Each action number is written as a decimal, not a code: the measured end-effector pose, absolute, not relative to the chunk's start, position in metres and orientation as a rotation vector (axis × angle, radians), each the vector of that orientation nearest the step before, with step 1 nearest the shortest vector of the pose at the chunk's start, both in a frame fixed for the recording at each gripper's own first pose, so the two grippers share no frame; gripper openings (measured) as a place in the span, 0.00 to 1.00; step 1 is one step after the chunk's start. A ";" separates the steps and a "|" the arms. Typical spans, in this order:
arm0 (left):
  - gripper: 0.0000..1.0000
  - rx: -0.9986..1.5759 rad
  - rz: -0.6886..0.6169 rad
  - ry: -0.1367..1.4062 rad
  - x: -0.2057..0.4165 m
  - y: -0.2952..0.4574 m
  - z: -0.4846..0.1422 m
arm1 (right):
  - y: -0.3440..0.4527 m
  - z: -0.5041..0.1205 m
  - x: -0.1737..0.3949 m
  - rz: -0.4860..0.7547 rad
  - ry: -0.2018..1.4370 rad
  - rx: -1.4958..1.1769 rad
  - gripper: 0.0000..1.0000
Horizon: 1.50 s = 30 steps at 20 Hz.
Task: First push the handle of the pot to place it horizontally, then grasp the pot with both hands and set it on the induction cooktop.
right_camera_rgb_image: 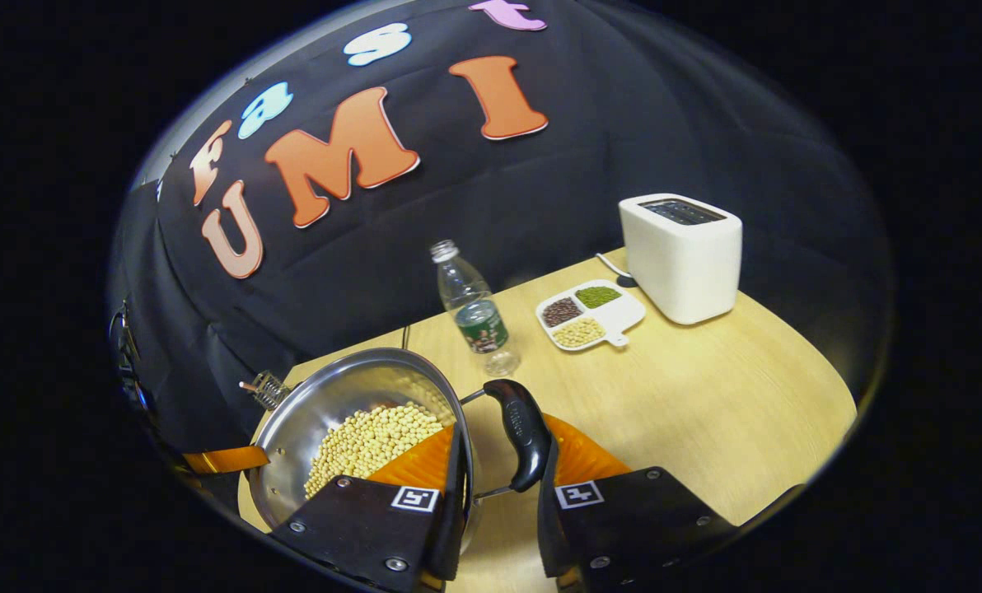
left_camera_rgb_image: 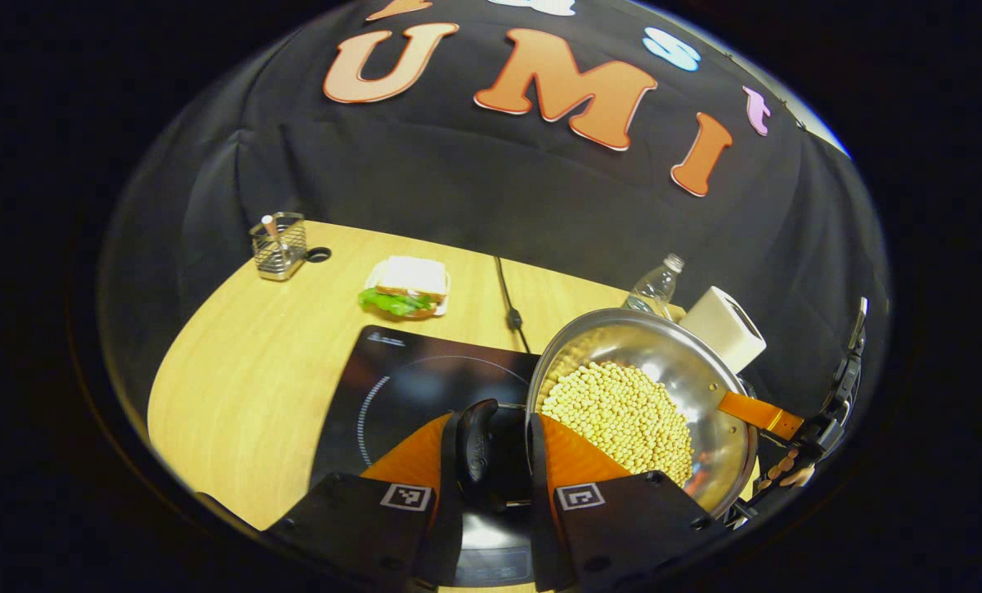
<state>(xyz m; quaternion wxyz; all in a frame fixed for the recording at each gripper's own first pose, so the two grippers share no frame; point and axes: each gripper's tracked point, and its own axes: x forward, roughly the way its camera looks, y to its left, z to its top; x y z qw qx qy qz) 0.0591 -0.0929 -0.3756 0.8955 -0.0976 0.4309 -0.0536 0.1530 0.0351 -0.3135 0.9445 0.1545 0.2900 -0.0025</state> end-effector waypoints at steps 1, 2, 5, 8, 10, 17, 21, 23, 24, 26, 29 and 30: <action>0.41 -0.205 -0.098 0.888 0.058 -0.079 -0.372 | 0.047 -0.311 0.155 0.009 0.589 0.312 0.37; 0.41 -0.209 -0.085 0.883 0.057 -0.066 -0.368 | 0.060 -0.309 0.156 0.021 0.588 0.311 0.37; 0.43 -0.216 -0.046 0.876 0.053 -0.031 -0.357 | 0.098 -0.310 0.161 0.060 0.593 0.303 0.37; 0.41 -0.214 -0.013 0.882 0.053 -0.006 -0.354 | 0.129 -0.318 0.161 0.089 0.612 0.301 0.37; 0.41 -0.207 0.005 0.883 0.048 0.009 -0.350 | 0.147 -0.322 0.161 0.103 0.620 0.309 0.38; 0.43 -0.210 0.039 0.888 0.044 0.045 -0.359 | 0.186 -0.338 0.159 0.132 0.636 0.305 0.37; 0.39 -0.226 0.037 0.912 0.043 0.052 -0.376 | 0.189 -0.345 0.158 0.126 0.646 0.288 0.37; 0.39 -0.227 0.036 0.916 0.043 0.051 -0.379 | 0.189 -0.350 0.157 0.118 0.652 0.300 0.37; 0.43 -0.229 0.036 0.918 0.043 0.051 -0.381 | 0.189 -0.353 0.156 0.117 0.657 0.303 0.37; 0.43 -0.229 0.037 0.919 0.042 0.050 -0.384 | 0.190 -0.357 0.154 0.115 0.664 0.301 0.38; 0.40 -0.242 0.036 0.926 0.039 0.051 -0.391 | 0.190 -0.363 0.152 0.110 0.676 0.299 0.37; 0.40 -0.245 0.034 0.930 0.039 0.050 -0.393 | 0.190 -0.364 0.152 0.108 0.679 0.293 0.37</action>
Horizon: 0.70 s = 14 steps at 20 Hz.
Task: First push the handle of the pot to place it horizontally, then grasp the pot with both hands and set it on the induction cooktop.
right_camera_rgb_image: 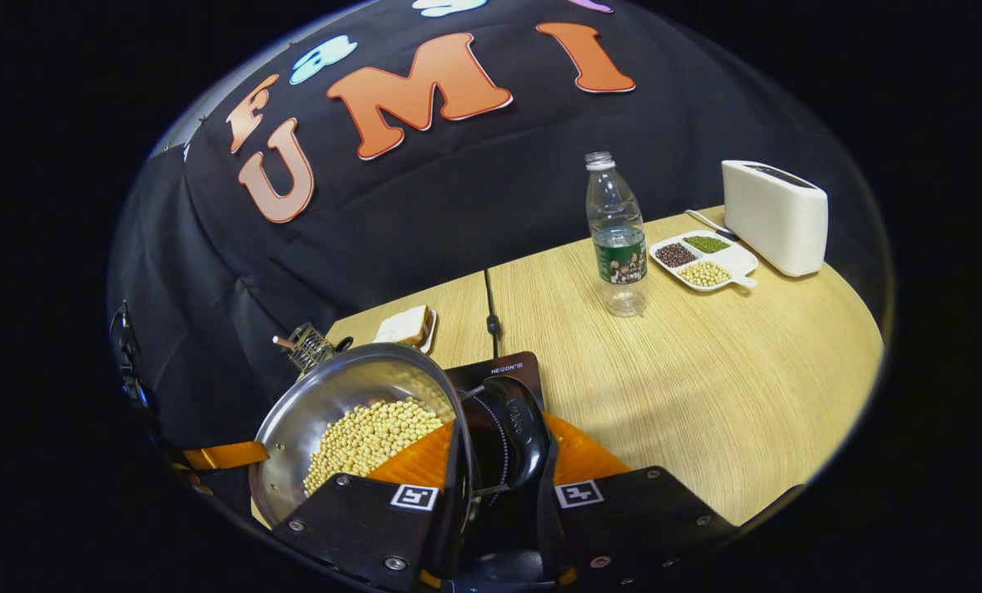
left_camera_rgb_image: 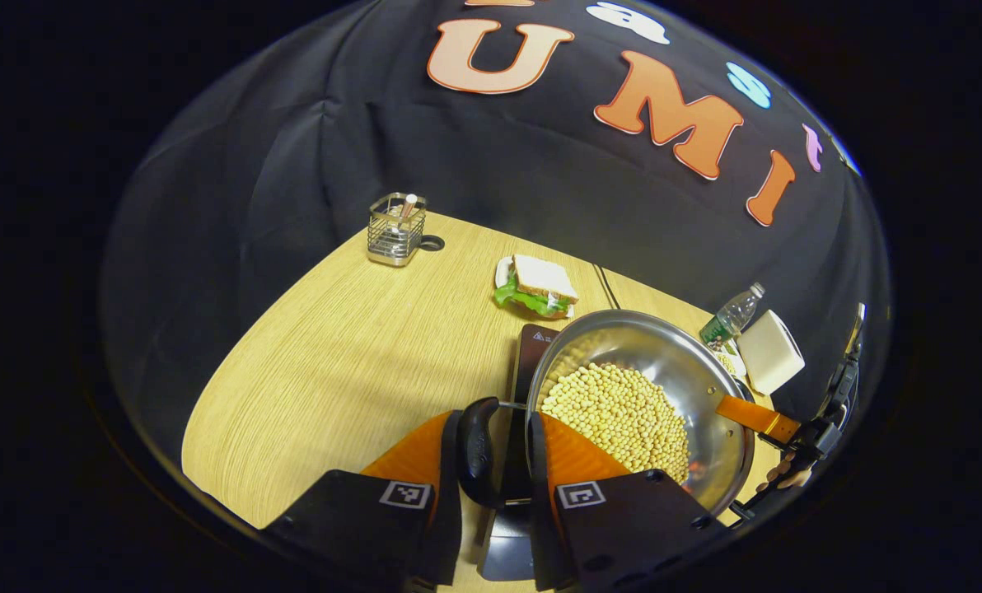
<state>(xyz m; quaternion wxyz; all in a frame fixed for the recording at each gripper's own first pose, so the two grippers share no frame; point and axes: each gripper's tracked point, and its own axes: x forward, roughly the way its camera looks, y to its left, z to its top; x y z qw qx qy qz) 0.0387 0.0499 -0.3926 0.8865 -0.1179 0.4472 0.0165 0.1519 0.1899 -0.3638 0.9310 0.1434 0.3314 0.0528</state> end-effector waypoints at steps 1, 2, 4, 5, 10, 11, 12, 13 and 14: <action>0.40 -0.249 0.033 0.934 0.039 0.049 -0.396 | 0.189 -0.364 0.151 0.106 0.682 0.290 0.38; 0.43 -0.253 0.028 0.936 0.039 0.048 -0.396 | 0.188 -0.365 0.150 0.109 0.690 0.288 0.37; 0.42 -0.232 0.012 0.919 0.039 0.047 -0.394 | 0.187 -0.367 0.150 0.109 0.685 0.302 0.37; 0.42 -0.218 0.006 0.918 0.039 0.046 -0.394 | 0.186 -0.369 0.150 0.109 0.688 0.302 0.37; 0.48 -0.196 0.004 0.906 0.041 0.044 -0.393 | 0.184 -0.371 0.148 0.115 0.688 0.304 0.41; 0.52 -0.183 0.005 0.910 0.040 0.043 -0.393 | 0.183 -0.371 0.148 0.113 0.684 0.297 0.42; 0.54 -0.172 0.007 0.916 0.041 0.043 -0.393 | 0.182 -0.371 0.149 0.112 0.681 0.291 0.47; 0.57 -0.163 0.012 0.921 0.041 0.043 -0.394 | 0.182 -0.372 0.149 0.114 0.680 0.289 0.49; 0.55 -0.158 0.020 0.923 0.040 0.043 -0.394 | 0.183 -0.371 0.149 0.113 0.684 0.299 0.53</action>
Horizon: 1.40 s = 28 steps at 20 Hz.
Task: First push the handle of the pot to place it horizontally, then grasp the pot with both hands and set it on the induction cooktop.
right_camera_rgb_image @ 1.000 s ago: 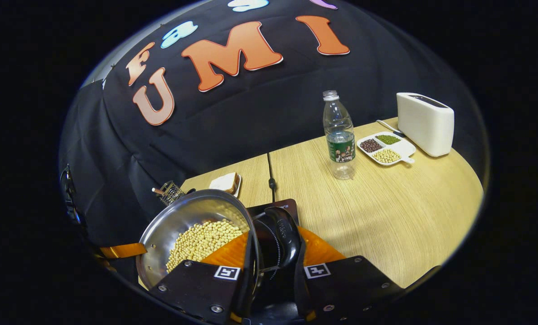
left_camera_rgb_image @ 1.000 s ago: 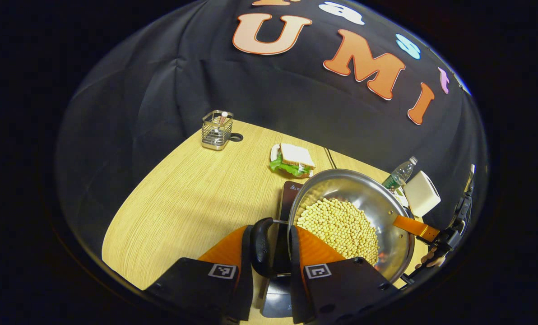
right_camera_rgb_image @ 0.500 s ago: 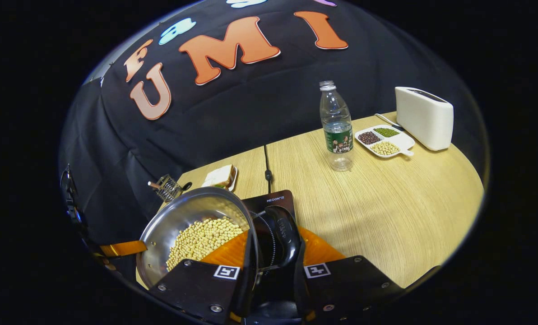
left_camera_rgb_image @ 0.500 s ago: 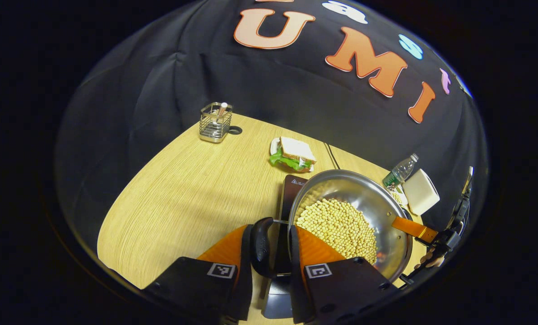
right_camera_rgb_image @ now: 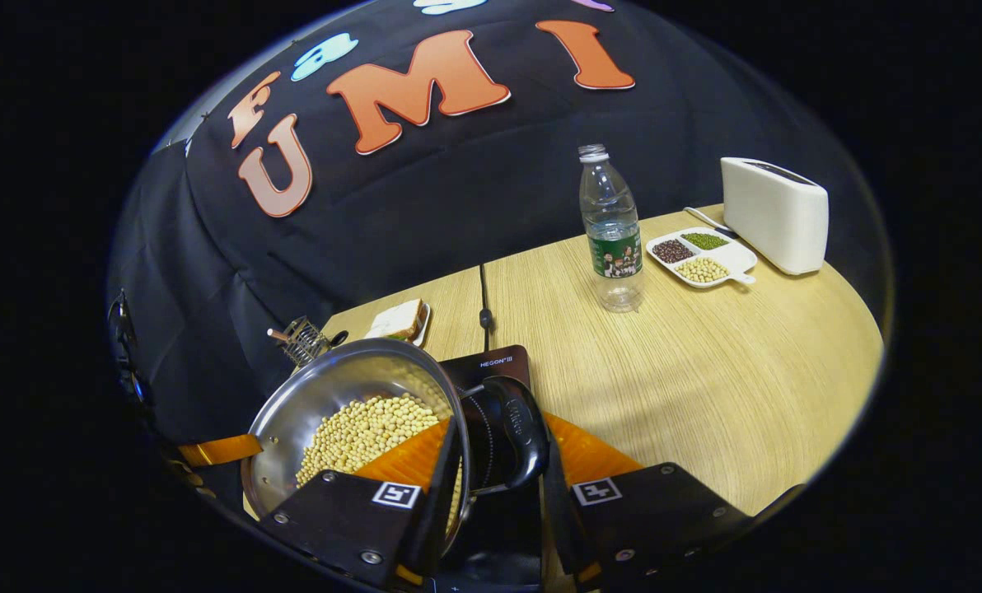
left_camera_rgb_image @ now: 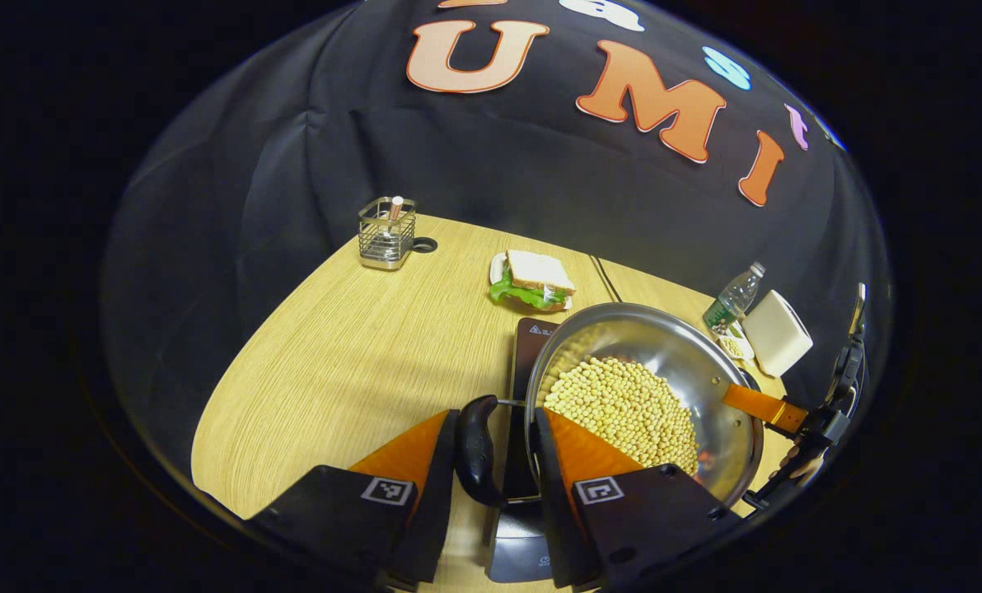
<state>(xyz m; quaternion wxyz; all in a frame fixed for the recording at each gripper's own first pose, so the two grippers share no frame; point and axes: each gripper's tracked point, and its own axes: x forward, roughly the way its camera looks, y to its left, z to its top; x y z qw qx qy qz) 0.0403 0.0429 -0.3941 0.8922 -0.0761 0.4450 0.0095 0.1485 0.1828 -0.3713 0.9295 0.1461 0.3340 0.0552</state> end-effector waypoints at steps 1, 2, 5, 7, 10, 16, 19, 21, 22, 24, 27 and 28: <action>0.56 -0.151 0.026 0.923 0.041 0.043 -0.395 | 0.183 -0.371 0.147 0.110 0.691 0.309 0.55; 0.62 -0.149 0.026 0.927 0.041 0.041 -0.396 | 0.182 -0.370 0.147 0.108 0.692 0.309 0.59; 0.67 -0.140 0.029 0.935 0.038 0.038 -0.396 | 0.171 -0.358 0.149 0.094 0.655 0.303 0.71; 0.82 -0.148 0.035 0.916 0.041 0.037 -0.391 | 0.164 -0.346 0.147 0.099 0.634 0.318 0.81; 0.92 -0.142 0.049 0.891 0.043 0.037 -0.383 | 0.138 -0.326 0.143 0.069 0.599 0.298 0.94; 0.97 -0.043 0.101 0.663 0.071 0.033 -0.291 | 0.076 -0.239 0.129 0.018 0.452 0.241 0.95; 0.98 -0.020 0.062 0.505 0.080 0.006 -0.205 | 0.043 -0.178 0.115 -0.011 0.339 0.185 0.95; 0.96 0.015 0.055 0.388 0.083 -0.004 -0.140 | 0.025 -0.135 0.098 -0.027 0.267 0.149 0.95; 0.98 0.018 0.053 0.334 0.081 -0.010 -0.111 | 0.019 -0.114 0.089 -0.030 0.231 0.129 0.95; 0.98 -0.009 0.031 0.269 0.066 -0.021 -0.074 | 0.003 -0.078 0.070 -0.040 0.159 0.096 0.94; 0.97 -0.030 -0.005 0.188 0.033 -0.016 -0.035 | -0.017 -0.035 0.042 -0.052 0.069 0.090 0.95; 0.99 -0.015 -0.014 0.155 0.026 -0.015 -0.021 | -0.023 -0.025 0.033 -0.061 0.046 0.082 0.94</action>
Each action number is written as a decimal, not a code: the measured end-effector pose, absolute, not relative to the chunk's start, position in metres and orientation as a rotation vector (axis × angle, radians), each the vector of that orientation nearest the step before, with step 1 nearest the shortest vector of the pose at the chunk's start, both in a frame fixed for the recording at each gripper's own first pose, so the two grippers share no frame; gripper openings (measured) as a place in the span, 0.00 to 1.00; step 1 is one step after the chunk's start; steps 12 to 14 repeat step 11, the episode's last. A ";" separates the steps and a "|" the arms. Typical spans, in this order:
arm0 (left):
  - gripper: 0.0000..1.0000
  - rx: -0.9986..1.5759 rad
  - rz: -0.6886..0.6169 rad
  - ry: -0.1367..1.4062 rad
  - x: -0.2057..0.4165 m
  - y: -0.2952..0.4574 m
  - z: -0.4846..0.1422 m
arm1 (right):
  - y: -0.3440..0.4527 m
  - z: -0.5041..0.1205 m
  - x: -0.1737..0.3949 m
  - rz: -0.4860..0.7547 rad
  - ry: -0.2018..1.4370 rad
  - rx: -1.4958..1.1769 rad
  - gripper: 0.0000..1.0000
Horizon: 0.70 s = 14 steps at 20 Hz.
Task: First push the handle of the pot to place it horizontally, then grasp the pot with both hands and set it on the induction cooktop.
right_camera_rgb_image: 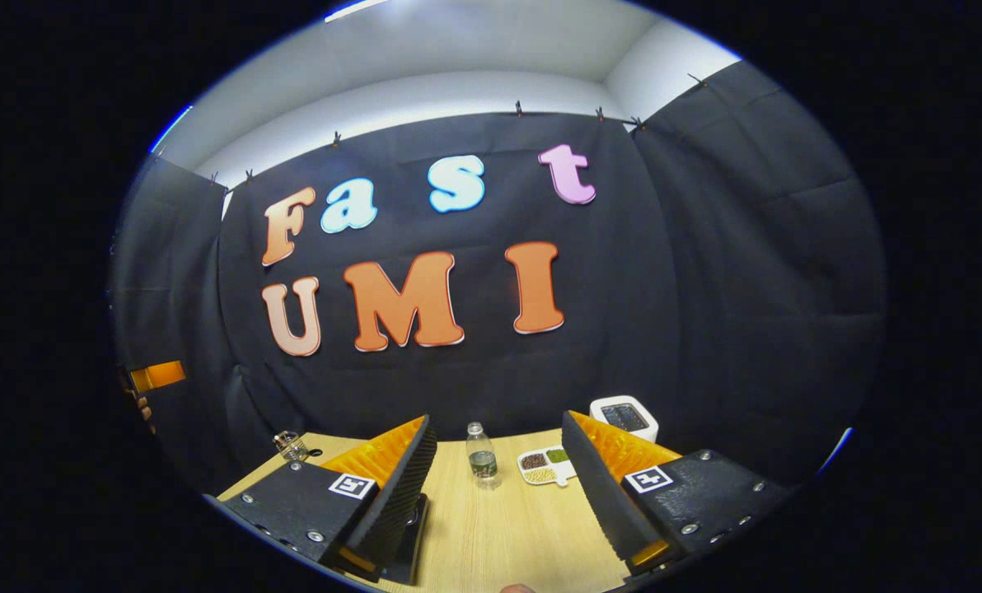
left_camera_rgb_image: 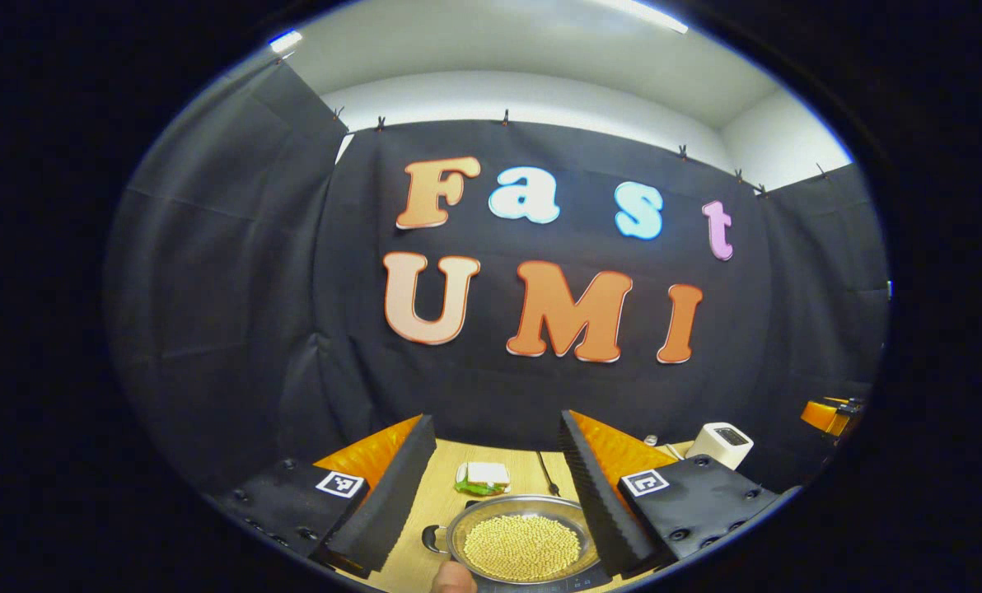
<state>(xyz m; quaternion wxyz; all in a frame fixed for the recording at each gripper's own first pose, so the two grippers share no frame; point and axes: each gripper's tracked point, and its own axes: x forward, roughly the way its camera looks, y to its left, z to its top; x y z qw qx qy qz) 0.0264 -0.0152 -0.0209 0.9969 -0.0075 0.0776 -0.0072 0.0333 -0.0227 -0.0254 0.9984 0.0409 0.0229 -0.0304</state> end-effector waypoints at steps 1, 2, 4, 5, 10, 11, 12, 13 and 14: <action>0.99 0.001 -0.021 0.129 0.017 -0.015 -0.011 | -0.030 -0.018 0.025 -0.073 0.025 0.069 0.95; 0.99 0.014 -0.021 0.103 0.009 -0.015 0.000 | -0.035 -0.012 0.017 -0.085 0.007 0.047 0.94; 0.99 0.026 -0.024 0.062 -0.002 -0.016 0.015 | -0.042 0.000 0.002 -0.104 -0.026 0.004 0.95; 0.99 0.021 -0.024 0.049 -0.008 -0.016 0.019 | -0.044 0.006 -0.004 -0.112 -0.040 -0.006 0.94; 0.99 -0.023 -0.056 0.063 -0.020 -0.021 0.024 | -0.040 0.019 -0.023 -0.100 -0.077 0.008 0.95; 0.99 -0.022 -0.052 0.064 -0.021 -0.019 0.024 | -0.038 0.021 -0.026 -0.096 -0.084 0.005 0.95; 0.99 -0.022 -0.052 0.064 -0.021 -0.019 0.024 | -0.038 0.021 -0.026 -0.096 -0.084 0.005 0.95; 0.99 -0.022 -0.052 0.064 -0.021 -0.019 0.024 | -0.038 0.021 -0.026 -0.096 -0.084 0.005 0.95; 0.99 -0.022 -0.052 0.064 -0.021 -0.019 0.024 | -0.038 0.021 -0.026 -0.096 -0.084 0.005 0.95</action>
